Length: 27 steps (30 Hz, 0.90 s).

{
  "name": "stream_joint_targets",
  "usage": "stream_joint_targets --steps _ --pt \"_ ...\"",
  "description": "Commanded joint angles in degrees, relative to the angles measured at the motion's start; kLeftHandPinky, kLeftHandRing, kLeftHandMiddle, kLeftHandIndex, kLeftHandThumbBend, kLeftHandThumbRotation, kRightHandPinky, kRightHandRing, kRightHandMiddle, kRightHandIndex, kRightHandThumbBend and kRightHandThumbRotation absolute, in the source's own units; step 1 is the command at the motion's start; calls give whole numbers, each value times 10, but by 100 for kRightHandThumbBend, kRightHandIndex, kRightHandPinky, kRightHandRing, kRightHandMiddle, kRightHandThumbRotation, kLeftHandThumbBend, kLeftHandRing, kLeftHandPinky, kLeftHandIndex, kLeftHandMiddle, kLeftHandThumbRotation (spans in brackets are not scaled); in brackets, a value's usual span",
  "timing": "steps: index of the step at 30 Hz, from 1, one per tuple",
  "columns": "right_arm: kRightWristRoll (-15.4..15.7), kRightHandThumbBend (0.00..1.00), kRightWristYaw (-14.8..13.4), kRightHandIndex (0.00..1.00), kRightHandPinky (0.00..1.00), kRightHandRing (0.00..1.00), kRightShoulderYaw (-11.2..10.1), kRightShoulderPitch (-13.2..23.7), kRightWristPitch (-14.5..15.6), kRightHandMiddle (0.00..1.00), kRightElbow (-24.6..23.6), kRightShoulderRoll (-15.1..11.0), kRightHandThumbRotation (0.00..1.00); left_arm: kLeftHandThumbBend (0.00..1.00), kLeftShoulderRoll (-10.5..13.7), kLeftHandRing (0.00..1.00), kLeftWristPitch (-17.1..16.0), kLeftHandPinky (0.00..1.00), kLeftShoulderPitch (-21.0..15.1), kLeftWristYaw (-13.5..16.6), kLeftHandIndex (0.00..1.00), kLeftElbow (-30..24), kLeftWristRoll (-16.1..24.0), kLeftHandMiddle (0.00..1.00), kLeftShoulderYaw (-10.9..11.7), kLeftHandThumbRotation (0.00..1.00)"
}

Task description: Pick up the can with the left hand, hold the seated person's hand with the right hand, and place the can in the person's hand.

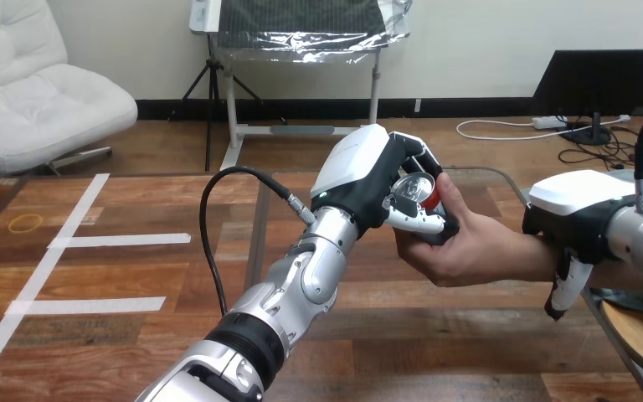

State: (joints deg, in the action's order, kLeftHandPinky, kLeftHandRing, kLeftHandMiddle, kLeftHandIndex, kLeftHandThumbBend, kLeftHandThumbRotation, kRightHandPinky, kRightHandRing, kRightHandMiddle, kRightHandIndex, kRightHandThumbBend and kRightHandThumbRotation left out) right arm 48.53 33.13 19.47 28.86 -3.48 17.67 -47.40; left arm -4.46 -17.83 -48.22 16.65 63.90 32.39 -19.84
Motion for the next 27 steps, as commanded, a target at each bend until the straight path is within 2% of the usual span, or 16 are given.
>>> stream_joint_targets --steps 1,2,7,9,11,12,18,27 --pt "4 81 6 70 54 66 -35 120 11 72 -4 -34 10 60 -4 44 -1 40 -93 -4 49 -6 17 50 -22 0" --pt "3 81 12 75 60 72 -35 120 13 77 -4 -34 12 61 -2 45 -1 41 -93 -9 51 -7 18 51 -23 0" --pt "4 83 22 83 69 80 -34 121 15 84 -3 -36 15 64 5 49 8 43 -98 -34 57 -10 19 54 -26 0" --pt "7 83 29 86 74 85 -32 122 19 88 -3 -37 17 67 7 47 14 40 -99 -46 63 -13 16 54 -24 0" --pt "-1 83 31 87 75 86 -36 119 16 89 -5 -40 18 68 14 47 9 40 -99 -50 64 -16 19 54 -27 0" --pt "-4 83 32 89 77 88 -37 118 15 90 -6 -41 18 70 16 51 8 43 -99 -50 67 -16 19 58 -28 1" --pt "-3 83 45 91 81 91 -38 112 21 92 -19 -49 19 72 38 61 7 52 -97 -72 74 -33 27 68 -36 5" --pt "-8 82 70 92 84 93 -46 100 38 93 -47 -61 19 71 65 65 -2 57 -89 -106 72 -55 15 71 -24 5"
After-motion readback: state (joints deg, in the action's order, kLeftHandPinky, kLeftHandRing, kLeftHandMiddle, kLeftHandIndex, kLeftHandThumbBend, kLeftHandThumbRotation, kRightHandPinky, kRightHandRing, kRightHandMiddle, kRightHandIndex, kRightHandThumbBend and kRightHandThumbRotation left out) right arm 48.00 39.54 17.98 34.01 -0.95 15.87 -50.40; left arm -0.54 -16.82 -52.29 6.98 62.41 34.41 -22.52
